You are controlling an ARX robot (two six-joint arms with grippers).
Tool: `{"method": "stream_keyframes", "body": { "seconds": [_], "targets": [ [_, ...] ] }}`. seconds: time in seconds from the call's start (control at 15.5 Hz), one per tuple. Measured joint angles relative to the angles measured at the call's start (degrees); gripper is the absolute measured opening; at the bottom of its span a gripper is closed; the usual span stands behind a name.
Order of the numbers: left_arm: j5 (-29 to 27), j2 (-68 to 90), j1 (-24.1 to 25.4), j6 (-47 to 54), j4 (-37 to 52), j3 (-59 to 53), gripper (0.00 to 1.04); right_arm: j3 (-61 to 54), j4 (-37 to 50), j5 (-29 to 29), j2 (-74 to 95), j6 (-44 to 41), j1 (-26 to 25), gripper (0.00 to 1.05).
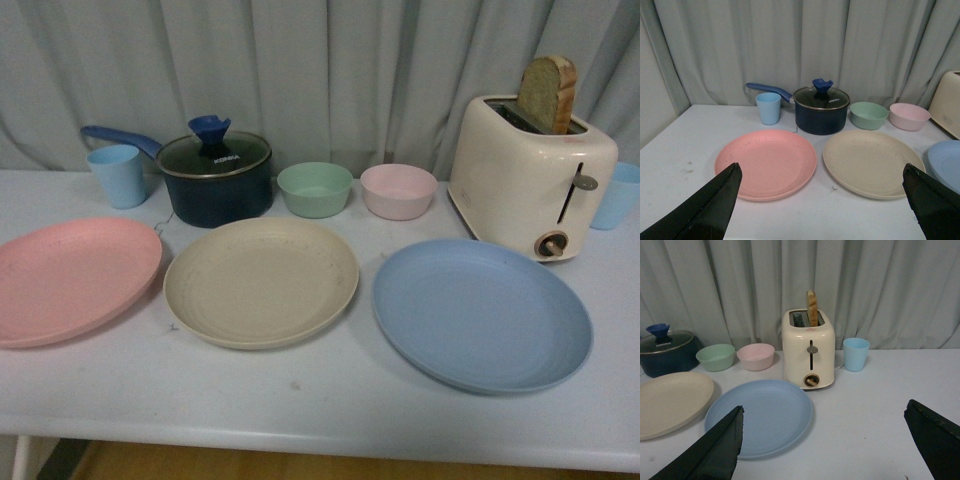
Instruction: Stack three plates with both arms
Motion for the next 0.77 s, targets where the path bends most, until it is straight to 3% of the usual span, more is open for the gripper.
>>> {"method": "stream_keyframes", "body": {
  "seconds": [0.77],
  "targets": [
    [0.0, 0.0, 0.0, 0.0, 0.0, 0.0, 0.98, 0.0, 0.0, 0.0, 0.0, 0.0, 0.0, 0.98]
  ]
}}
